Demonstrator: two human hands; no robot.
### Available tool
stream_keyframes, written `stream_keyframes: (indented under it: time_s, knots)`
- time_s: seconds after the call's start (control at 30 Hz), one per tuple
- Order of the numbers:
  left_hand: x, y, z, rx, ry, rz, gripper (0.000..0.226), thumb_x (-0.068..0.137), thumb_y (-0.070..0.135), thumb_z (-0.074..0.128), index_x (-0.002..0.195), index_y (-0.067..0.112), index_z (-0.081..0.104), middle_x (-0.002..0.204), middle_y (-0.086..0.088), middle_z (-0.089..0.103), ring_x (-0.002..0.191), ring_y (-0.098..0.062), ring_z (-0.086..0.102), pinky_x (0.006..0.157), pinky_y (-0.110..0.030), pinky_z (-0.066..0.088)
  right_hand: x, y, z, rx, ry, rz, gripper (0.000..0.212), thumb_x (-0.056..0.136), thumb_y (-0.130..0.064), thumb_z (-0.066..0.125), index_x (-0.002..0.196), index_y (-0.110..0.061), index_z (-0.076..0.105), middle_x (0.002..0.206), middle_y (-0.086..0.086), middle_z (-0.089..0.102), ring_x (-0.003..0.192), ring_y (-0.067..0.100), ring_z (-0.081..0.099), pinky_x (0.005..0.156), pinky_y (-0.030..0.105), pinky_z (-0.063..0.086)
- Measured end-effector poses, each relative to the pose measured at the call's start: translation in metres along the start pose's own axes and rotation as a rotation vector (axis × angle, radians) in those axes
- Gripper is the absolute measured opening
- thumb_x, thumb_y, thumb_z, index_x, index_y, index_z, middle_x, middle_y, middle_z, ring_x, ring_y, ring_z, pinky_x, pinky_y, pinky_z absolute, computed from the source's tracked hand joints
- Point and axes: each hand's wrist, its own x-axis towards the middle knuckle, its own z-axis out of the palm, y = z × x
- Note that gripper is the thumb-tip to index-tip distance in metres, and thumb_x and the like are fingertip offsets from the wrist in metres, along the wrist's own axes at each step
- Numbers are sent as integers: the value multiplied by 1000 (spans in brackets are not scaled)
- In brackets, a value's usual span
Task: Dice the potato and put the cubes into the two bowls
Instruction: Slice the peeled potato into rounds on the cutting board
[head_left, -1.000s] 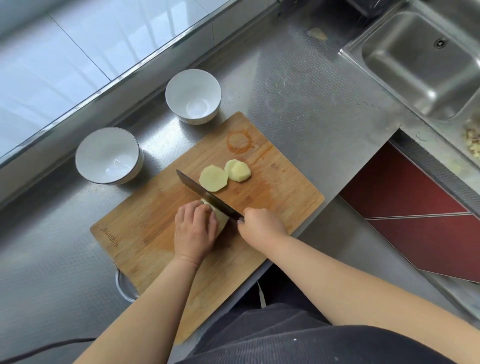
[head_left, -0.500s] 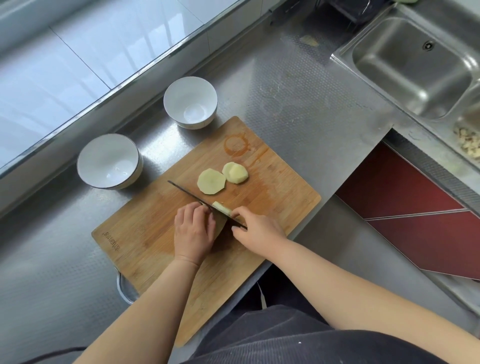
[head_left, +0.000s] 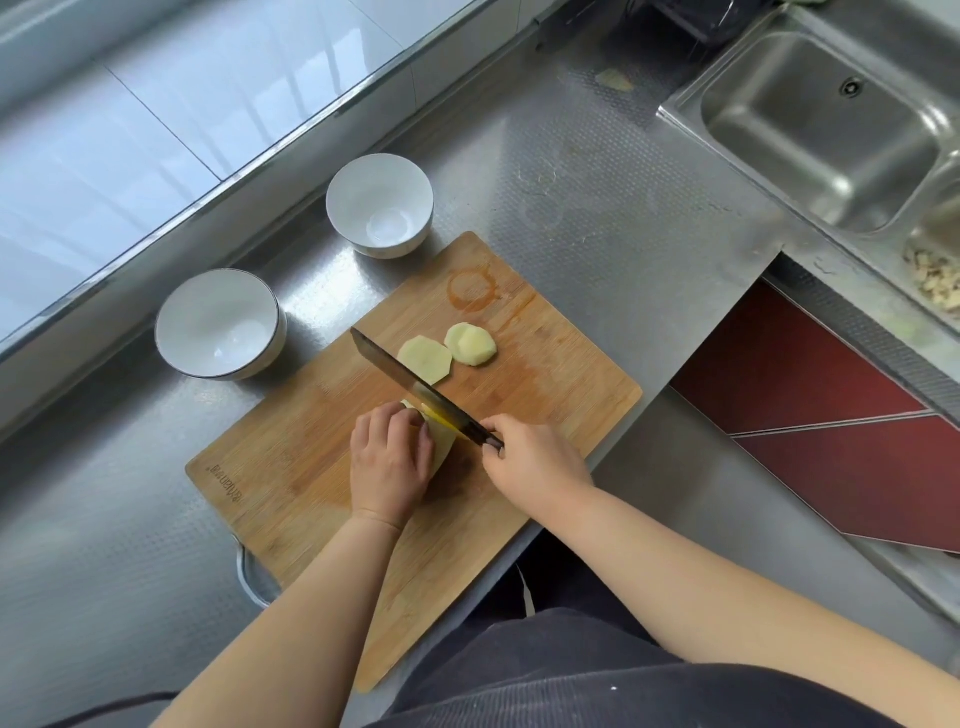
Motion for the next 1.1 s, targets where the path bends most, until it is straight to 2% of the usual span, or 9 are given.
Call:
stream_keyframes:
  time_s: [0.1, 0.2, 0.3, 0.5, 0.97, 1.1]
  knots:
    - [-1, -2, 1, -4, 10, 6, 31, 92, 27, 47, 98, 1, 63, 102, -18, 60, 94, -26, 46, 80, -41, 46, -4, -9, -3, -68, 47, -70, 30, 100, -30, 41, 126, -25, 57, 97, 0, 69, 85, 22, 62, 67, 30, 48]
    - [-1, -3, 3, -26, 41, 15, 29, 90, 25, 48, 95, -1, 62, 100, -20, 60, 89, -27, 45, 79, -38, 42, -11, -17, -2, -152, 66, -123, 31, 100, -30, 41, 126, -24, 56, 97, 4, 70, 87, 27, 65, 72, 36, 53]
    - [-2, -4, 4, -35, 59, -1, 30, 89, 24, 47, 95, -2, 60, 96, -20, 59, 88, -28, 44, 76, -40, 44, -18, -21, 0, -209, 75, -170, 32, 100, -29, 42, 130, -23, 54, 99, 5, 70, 89, 28, 65, 71, 35, 52]
    - [-2, -3, 3, -43, 62, 11, 28, 88, 21, 48, 98, -2, 59, 98, -22, 60, 90, -28, 44, 81, -34, 37, -28, -24, -4, -192, 61, -150, 35, 101, -28, 40, 134, -22, 51, 109, 5, 69, 96, 28, 64, 73, 35, 50]
    - [-2, -2, 1, -52, 71, 13, 27, 88, 22, 47, 98, -1, 58, 99, -21, 59, 92, -27, 45, 79, -36, 41, -28, -29, -5, -179, 43, -118, 32, 101, -27, 41, 129, -20, 54, 104, 7, 69, 93, 30, 64, 72, 37, 52]
    - [-2, -4, 2, -65, 89, 36, 23, 87, 20, 48, 98, 1, 55, 96, -22, 59, 89, -27, 44, 80, -33, 37, -28, -30, -4, -174, 36, -105, 31, 101, -26, 42, 128, -19, 54, 104, 7, 69, 93, 29, 64, 72, 37, 53]
